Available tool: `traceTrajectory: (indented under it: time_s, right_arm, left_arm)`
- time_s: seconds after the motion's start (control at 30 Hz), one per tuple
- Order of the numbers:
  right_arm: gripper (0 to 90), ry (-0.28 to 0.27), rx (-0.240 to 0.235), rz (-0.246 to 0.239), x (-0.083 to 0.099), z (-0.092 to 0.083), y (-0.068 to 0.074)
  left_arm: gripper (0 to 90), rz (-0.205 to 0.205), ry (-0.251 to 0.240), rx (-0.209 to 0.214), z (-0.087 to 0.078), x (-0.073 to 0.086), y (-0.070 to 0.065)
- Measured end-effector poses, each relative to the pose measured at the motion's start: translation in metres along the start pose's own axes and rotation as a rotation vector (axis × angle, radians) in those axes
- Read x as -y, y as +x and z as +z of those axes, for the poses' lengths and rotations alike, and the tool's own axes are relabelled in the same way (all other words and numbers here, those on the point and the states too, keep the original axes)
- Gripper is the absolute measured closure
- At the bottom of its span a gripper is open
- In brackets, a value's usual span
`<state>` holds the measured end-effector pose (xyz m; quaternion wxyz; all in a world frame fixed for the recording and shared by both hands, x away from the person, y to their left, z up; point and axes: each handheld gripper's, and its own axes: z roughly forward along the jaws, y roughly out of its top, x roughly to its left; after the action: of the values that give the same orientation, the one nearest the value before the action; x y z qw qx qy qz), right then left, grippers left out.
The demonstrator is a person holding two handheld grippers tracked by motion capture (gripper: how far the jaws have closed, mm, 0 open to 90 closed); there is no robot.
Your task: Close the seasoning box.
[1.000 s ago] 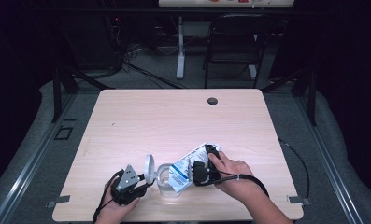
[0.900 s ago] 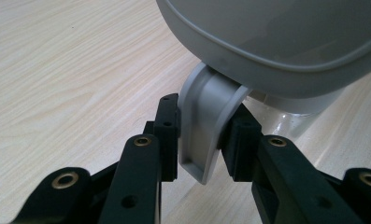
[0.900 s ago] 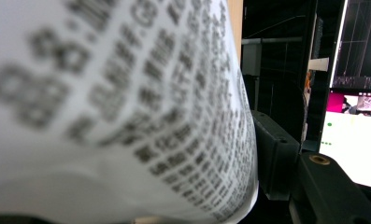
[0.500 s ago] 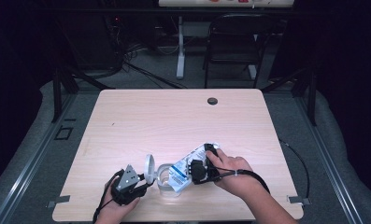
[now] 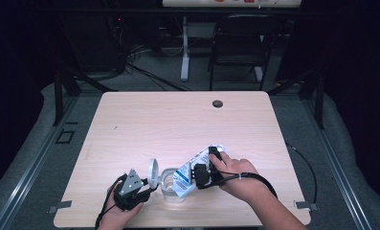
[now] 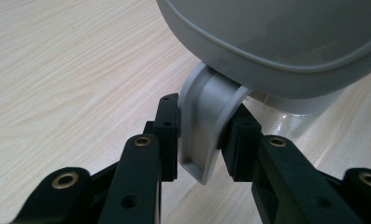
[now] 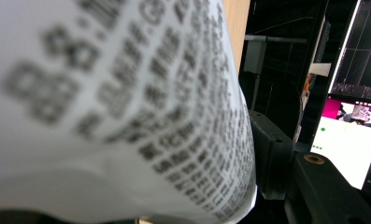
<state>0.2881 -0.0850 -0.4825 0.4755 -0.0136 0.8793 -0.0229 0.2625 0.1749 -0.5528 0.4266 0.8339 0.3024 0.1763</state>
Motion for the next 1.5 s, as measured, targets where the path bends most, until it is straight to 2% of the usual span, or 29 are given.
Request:
traceTrajectory:
  time_s: [0.3,0.43,0.47,0.63,1.2,1.5]
  right_arm:
    - [52.6,0.021,0.021,-0.029,-0.003,-0.002,-0.001]
    - [52.8,0.013,0.027,-0.034,-0.003,-0.002,0.0]
    - [53.0,0.027,0.034,-0.047,-0.004,-0.003,-0.001]
    - [53.3,0.018,0.044,-0.063,-0.005,-0.002,-0.002]
    - [55.6,0.04,0.07,-0.123,-0.009,-0.006,-0.005]
    - [56.3,0.04,0.073,-0.134,-0.011,-0.006,-0.006]
  left_arm:
    - [70.5,-0.002,-0.003,0.002,0.0,0.0,0.0]
    - [70.5,-0.002,0.0,0.0,0.0,0.0,0.0]
    - [70.5,-0.001,0.0,0.0,0.0,0.0,0.0]
    - [70.5,-0.003,-0.001,0.0,0.0,0.0,0.0]
    - [70.5,-0.004,-0.001,-0.001,0.0,0.0,0.0]
    - [70.4,-0.004,-0.001,0.001,0.0,0.0,0.0]
